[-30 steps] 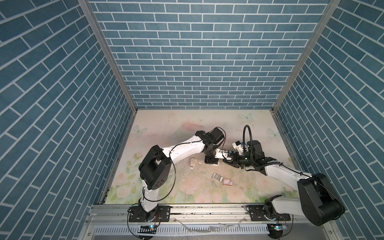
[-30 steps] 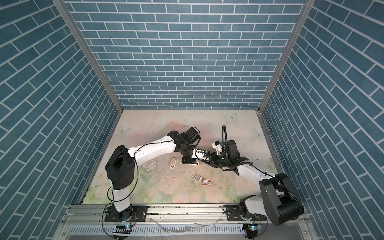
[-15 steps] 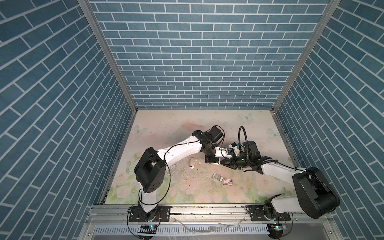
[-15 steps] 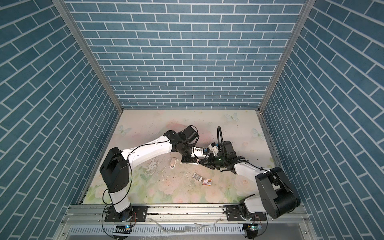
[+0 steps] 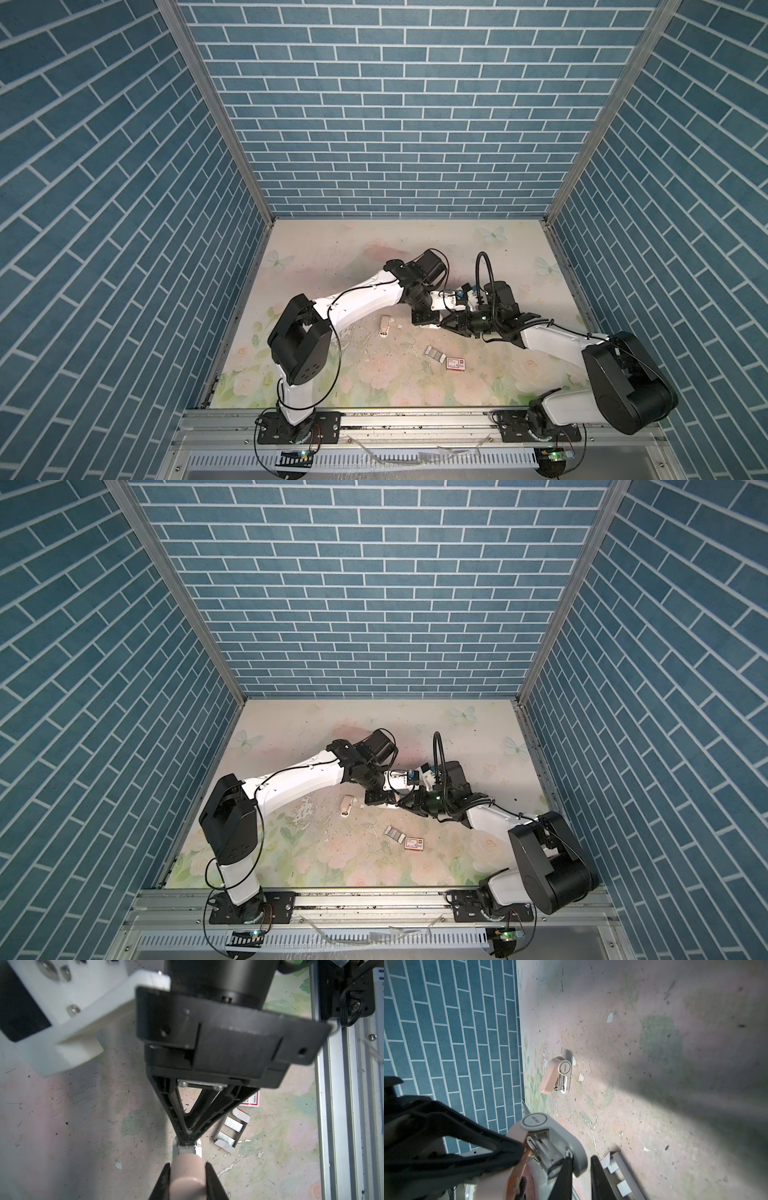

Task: Load the staples into the stapler

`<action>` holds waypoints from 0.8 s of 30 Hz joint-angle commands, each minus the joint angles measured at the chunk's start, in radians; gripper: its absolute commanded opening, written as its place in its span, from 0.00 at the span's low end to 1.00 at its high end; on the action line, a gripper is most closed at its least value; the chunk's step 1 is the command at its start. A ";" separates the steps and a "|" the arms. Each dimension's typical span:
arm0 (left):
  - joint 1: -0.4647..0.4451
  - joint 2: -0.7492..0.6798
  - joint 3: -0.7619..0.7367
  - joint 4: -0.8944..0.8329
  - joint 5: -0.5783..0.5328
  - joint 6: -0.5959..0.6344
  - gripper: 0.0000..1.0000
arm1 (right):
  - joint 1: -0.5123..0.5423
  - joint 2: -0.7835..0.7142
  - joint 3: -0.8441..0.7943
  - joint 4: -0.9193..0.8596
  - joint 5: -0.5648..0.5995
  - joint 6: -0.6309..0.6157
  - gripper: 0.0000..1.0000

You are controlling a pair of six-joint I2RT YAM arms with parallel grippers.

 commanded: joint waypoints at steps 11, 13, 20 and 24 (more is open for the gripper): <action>0.010 -0.033 0.067 0.118 0.069 -0.115 0.00 | 0.038 0.051 -0.049 0.197 0.029 0.088 0.18; 0.010 -0.030 0.068 0.119 0.082 -0.126 0.00 | 0.042 0.057 -0.047 0.224 0.031 0.098 0.18; 0.010 -0.028 0.065 0.130 0.092 -0.150 0.00 | 0.056 0.112 -0.040 0.308 0.026 0.131 0.18; 0.014 -0.027 0.066 0.133 0.081 -0.148 0.00 | 0.058 0.110 -0.048 0.308 0.039 0.130 0.19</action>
